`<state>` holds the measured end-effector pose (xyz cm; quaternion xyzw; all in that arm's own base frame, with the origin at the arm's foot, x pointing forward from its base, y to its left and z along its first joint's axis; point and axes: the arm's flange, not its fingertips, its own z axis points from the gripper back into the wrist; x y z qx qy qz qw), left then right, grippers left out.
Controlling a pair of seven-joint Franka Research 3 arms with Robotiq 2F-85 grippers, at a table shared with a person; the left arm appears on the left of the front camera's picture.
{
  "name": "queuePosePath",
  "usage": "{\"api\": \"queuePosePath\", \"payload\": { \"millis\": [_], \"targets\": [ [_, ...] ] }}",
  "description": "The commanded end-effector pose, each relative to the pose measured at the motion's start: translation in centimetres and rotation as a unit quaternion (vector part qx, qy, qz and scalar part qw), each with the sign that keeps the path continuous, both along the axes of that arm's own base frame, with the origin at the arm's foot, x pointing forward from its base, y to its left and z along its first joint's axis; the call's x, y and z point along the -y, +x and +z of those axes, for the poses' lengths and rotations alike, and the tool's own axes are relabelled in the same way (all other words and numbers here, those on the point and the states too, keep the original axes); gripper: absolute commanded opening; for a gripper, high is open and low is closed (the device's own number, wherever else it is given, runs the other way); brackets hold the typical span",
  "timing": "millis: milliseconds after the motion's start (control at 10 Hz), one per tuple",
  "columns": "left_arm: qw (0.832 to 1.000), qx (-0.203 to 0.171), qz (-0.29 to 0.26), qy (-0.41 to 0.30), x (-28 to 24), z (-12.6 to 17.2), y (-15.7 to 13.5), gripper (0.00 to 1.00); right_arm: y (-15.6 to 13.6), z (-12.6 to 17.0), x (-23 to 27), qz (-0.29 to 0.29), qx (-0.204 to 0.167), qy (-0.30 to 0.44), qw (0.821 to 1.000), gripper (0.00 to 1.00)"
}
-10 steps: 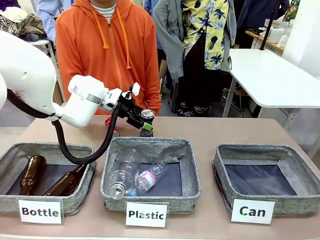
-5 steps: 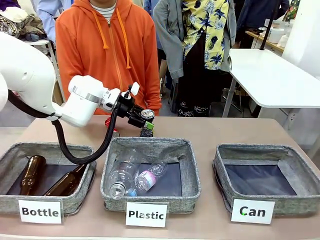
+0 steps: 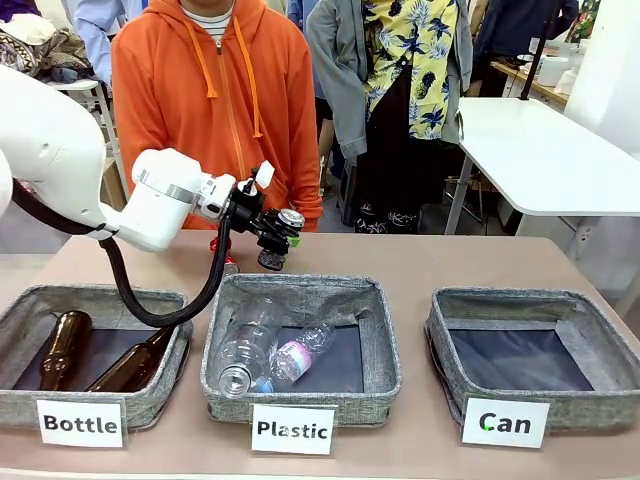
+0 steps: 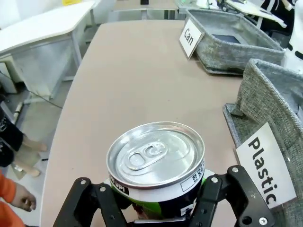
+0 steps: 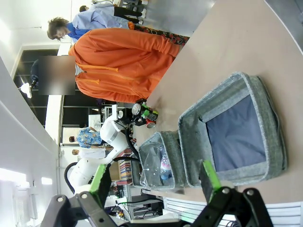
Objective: Sort the can waste into the basket.
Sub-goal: Pick up the can waste from the table and place it in the right Fabric basket.
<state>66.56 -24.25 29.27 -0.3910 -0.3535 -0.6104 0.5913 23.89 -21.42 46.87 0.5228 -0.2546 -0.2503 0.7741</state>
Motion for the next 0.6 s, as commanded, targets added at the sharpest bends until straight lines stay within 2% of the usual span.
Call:
{"api": "queuePosePath", "payload": {
  "millis": [0,200,300,400,500],
  "targets": [
    [0.999,0.042,0.024,-0.011,-1.5,2.6,-1.7,0.00,0.3,0.2,0.1,0.000,0.020,0.004,1.000,1.00],
    [0.995,0.086,0.057,0.009,-3.9,7.9,-4.6,0.00,0.3,0.2,0.1,0.000,0.020,0.004,1.000,1.00],
    [0.993,0.086,0.076,0.024,-5.7,10.8,-6.9,0.00,0.3,0.2,0.1,0.000,0.020,0.004,1.000,1.00],
    [0.994,0.060,0.075,0.054,-7.7,13.3,-9.9,0.00,0.3,0.2,0.1,0.000,0.020,0.004,1.000,1.00],
    [0.995,0.035,0.045,0.083,-10.1,15.5,-13.1,0.00,0.3,0.2,0.1,0.000,0.020,0.004,1.000,1.00]
  ]
}}
